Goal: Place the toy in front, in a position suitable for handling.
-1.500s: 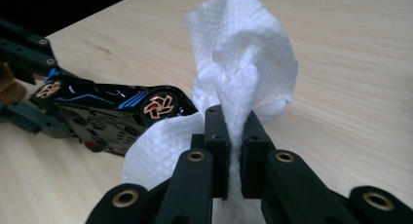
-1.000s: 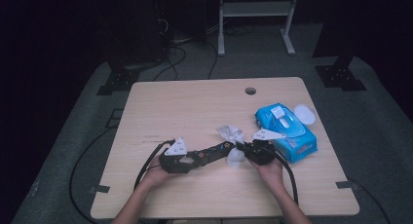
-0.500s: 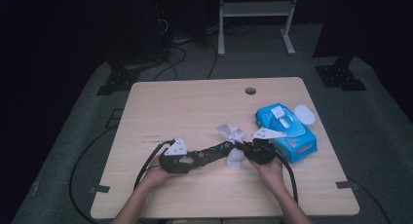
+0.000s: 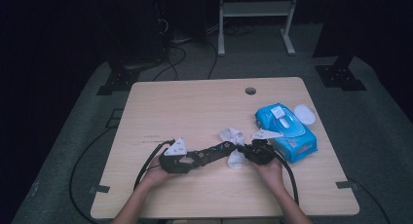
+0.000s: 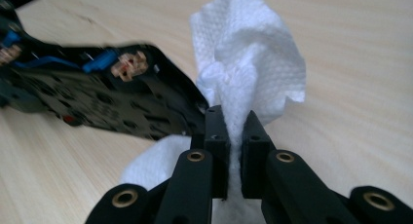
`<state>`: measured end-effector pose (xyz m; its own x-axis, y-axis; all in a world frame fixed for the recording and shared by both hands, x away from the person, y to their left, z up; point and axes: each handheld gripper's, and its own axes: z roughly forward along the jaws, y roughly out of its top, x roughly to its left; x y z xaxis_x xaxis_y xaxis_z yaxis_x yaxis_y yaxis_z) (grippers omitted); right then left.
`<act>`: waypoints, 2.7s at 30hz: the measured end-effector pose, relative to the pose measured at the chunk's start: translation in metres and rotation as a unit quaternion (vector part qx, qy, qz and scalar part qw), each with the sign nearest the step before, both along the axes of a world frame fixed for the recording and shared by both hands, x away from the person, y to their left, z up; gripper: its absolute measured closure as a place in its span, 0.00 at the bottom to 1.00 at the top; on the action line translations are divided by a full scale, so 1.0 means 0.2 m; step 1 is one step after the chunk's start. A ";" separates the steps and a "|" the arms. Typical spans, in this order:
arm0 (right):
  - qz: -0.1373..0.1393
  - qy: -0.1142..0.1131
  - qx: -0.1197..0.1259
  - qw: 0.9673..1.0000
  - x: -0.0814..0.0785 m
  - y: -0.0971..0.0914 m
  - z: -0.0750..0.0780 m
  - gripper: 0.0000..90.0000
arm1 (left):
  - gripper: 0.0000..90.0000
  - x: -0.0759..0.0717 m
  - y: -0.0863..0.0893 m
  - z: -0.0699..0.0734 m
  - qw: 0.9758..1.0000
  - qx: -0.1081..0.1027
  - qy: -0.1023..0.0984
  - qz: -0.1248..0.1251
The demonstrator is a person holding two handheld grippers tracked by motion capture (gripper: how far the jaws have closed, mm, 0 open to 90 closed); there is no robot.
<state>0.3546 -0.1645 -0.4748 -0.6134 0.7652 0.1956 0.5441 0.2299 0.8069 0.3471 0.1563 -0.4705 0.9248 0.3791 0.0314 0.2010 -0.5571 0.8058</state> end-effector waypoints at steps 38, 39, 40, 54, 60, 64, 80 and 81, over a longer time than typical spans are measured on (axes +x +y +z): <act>0.002 0.008 -0.012 1.000 0.01 0.01 -0.01 0.94 | 0.65 0.00 0.00 -0.01 1.000 -0.003 -0.002 0.001; 0.003 0.013 -0.018 1.000 0.01 0.01 -0.01 0.94 | 0.65 0.00 0.00 -0.01 1.000 -0.003 -0.002 0.000; 0.005 0.015 -0.023 1.000 0.01 0.01 -0.01 0.94 | 0.65 0.00 0.00 -0.01 1.000 -0.003 -0.002 0.000; 0.063 -0.006 -0.016 0.998 -0.04 0.00 0.13 0.93 | 0.65 0.00 -0.01 -0.01 1.000 0.007 -0.005 -0.001; 0.065 -0.007 -0.013 0.998 -0.03 0.00 0.13 0.93 | 0.66 0.00 -0.01 -0.01 1.000 0.008 -0.004 -0.001; 0.061 0.004 -0.039 0.997 -0.02 0.00 0.08 0.93 | 0.66 0.00 -0.01 -0.01 1.000 0.008 -0.003 -0.001; 0.082 -0.038 -0.024 0.996 -0.07 0.07 0.22 0.93 | 0.65 0.00 -0.01 -0.01 1.000 0.007 -0.001 0.001; 0.088 -0.045 -0.021 0.995 -0.08 0.09 0.24 0.93 | 0.65 0.00 -0.01 -0.01 1.000 0.007 -0.001 0.001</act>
